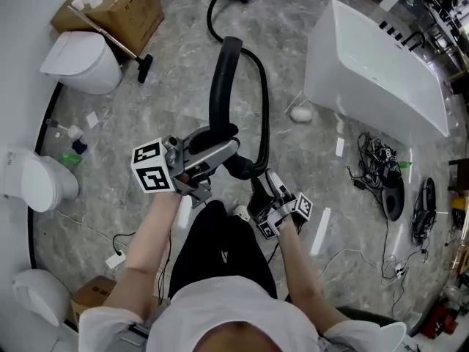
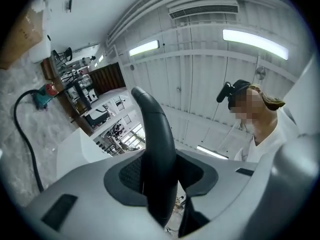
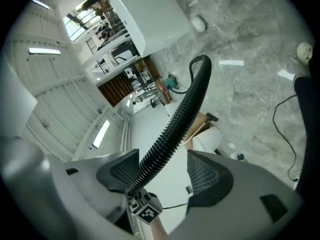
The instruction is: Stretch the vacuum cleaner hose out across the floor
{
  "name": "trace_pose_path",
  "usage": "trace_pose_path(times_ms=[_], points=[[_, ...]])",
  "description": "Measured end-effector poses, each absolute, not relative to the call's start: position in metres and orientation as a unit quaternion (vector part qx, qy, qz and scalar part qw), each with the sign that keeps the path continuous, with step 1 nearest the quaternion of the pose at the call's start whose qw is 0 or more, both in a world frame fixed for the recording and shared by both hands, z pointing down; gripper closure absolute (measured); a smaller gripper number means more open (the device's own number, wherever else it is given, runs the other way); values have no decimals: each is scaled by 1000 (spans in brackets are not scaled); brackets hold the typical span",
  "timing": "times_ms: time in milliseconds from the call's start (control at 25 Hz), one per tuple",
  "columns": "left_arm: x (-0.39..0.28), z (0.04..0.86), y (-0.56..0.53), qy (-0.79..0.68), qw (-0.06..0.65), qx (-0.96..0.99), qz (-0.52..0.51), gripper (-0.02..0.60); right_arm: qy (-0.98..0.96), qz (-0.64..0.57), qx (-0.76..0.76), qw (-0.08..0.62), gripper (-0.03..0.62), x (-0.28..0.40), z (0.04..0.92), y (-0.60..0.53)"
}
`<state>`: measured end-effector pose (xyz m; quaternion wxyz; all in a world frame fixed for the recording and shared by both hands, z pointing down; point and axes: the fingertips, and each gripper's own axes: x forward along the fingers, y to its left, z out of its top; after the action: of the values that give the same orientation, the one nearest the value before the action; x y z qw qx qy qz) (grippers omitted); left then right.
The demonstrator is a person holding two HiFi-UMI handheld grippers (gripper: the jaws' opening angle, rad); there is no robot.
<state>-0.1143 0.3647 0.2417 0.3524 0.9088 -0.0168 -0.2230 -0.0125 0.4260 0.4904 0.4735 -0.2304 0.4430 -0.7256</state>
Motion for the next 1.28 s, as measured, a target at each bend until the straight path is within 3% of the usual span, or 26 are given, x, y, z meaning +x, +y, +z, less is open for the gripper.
trace_pose_path(times_ms=[80, 280, 400, 560, 800, 1080, 1120, 1160, 1280], points=[[-109, 240, 364, -11, 337, 918, -206, 419, 438, -732, -242, 462, 293, -11, 501, 442], [-76, 263, 380, 21, 307, 946, -100, 420, 504, -695, -281, 429, 290, 20, 491, 464], [-58, 282, 395, 52, 300, 951, -50, 420, 582, -636, -294, 412, 290, 42, 452, 449], [-40, 298, 423, 132, 301, 945, -13, 420, 675, -523, -277, 440, 290, 64, 374, 423], [-15, 323, 458, 225, 286, 929, 74, 420, 787, -418, -235, 388, 290, 35, 302, 424], [-6, 336, 481, 290, 296, 904, 105, 420, 833, -357, -279, 318, 293, 7, 289, 423], [-5, 338, 485, 297, 299, 900, 108, 420, 840, -351, -279, 306, 304, 4, 289, 424], [-5, 340, 487, 299, 304, 898, 109, 419, 846, -345, -281, 295, 385, 1, 288, 424], [-6, 344, 489, 289, 315, 899, 99, 419, 855, -330, -295, 271, 425, -2, 290, 428]])
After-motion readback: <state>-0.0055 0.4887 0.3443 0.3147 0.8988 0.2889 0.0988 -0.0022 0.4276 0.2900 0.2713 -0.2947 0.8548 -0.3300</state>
